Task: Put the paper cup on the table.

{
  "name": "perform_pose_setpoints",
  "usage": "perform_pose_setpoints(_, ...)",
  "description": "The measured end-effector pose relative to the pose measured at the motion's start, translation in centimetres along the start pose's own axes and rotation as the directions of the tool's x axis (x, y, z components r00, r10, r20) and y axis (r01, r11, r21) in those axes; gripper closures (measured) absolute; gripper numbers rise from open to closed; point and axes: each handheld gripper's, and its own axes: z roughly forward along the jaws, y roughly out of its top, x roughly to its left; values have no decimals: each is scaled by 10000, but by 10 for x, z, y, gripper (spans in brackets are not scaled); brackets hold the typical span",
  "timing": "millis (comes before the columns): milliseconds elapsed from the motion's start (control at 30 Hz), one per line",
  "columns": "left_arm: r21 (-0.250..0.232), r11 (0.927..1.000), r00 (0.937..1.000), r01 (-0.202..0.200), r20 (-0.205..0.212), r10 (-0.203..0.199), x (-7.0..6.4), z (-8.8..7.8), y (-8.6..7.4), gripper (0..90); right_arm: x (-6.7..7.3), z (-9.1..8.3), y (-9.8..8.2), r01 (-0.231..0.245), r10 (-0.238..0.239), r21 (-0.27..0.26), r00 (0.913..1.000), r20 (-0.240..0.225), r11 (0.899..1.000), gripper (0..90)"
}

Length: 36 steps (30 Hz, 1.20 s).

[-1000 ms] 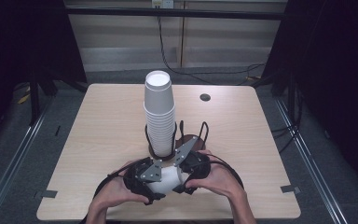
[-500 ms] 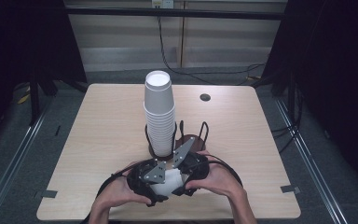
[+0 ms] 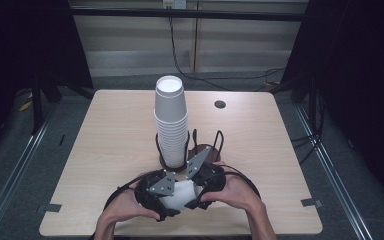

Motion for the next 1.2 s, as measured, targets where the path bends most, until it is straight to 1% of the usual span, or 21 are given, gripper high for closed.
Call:
perform_pose_setpoints(67,-90,9999,10000,44,-29,-45,1,-1,0,140,0,-1,0,10,-10,-44,10000,16,10000,232)
perform_pose_setpoints(100,-192,9997,9998,157,-110,-159,0,-2,0,142,0,-1,0,-3,3,-26,10000,53,10000,232)
perform_pose_setpoints(133,-229,9997,9999,42,-104,-44,1,-3,0,142,0,-2,0,32,-32,-89,10000,44,10000,232)
perform_pose_setpoints(167,-308,9994,9998,133,-138,-137,0,-4,0,143,1,-2,0,3,-2,-71,10000,67,10000,232)
perform_pose_setpoints(233,-427,9990,9998,106,-133,-112,0,-6,0,143,2,-3,0,87,-86,-119,9999,145,9999,232)
perform_pose_setpoints(267,-475,9988,9998,72,-168,-80,0,-6,0,144,2,-4,0,26,-25,-107,9999,110,9999,232)
perform_pose_setpoints(300,-436,9991,9998,-11,-203,2,1,-8,0,144,2,-4,0,37,-35,-94,9999,152,9999,232)
perform_pose_setpoints(367,-632,9980,9997,33,-242,-49,1,-9,-1,145,3,-5,0,-37,39,-87,9999,147,10000,232)
perform_pose_setpoints(467,-745,9972,9996,-9,-285,-13,1,-11,-1,146,2,-5,0,-33,35,-123,9998,178,9999,232)
perform_pose_setpoints(500,-781,9969,9993,72,-355,-100,-1,-11,-1,146,2,-5,0,-21,24,-145,9998,173,9999,232)
perform_pose_setpoints(533,-804,9968,9990,-28,-443,-8,-2,-12,0,145,2,-5,-1,-24,27,-169,9999,148,9999,232)
perform_pose_setpoints(567,-874,9962,9988,16,-480,-58,-3,-12,0,146,2,-4,-1,-51,53,-177,9999,92,9998,232)
perform_pose_setpoints(667,-1066,9943,9989,-66,-471,16,-1,-14,-1,146,1,-5,-2,-34,36,-255,10000,68,9997,232)
perform_pose_setpoints(700,-1160,9932,9992,41,-397,-87,-2,-15,-1,146,2,-5,-2,-66,68,-242,9999,78,9997,232)
perform_pose_setpoints(733,-1236,9923,9990,-45,-438,-9,-1,-15,-1,146,2,-6,-2,-104,106,-216,9999,77,9997,232)
perform_pose_setpoints(800,-1403,9901,9990,-13,-448,-50,-2,-16,-2,146,2,-6,-3,-121,125,-269,9998,135,9996,231)
perform_pose_setpoints(967,-1569,9876,9989,-37,-460,-36,-1,-16,-2,145,1,-7,-6,-222,226,-324,9997,96,9992,232)
perform_pose_setpoints(1000,-1627,9867,9989,-64,-461,-12,-1,-16,-2,144,1,-7,-7,-273,276,-300,9996,97,9992,232)
perform_pose_setpoints(1100,-2054,9786,9990,130,-384,-214,0,-20,-3,154,0,-6,-8,-320,322,-295,9994,83,9991,232)
perform_pose_setpoints(1167,-2315,9727,9982,165,-519,-293,1,-23,-4,157,0,-6,-10,-357,361,-280,9992,144,9990,232)
perform_pose_setpoints(1200,-2371,9714,9979,155,-567,-297,1,-25,-5,157,0,-6,-11,-356,360,-280,9992,145,9990,232)
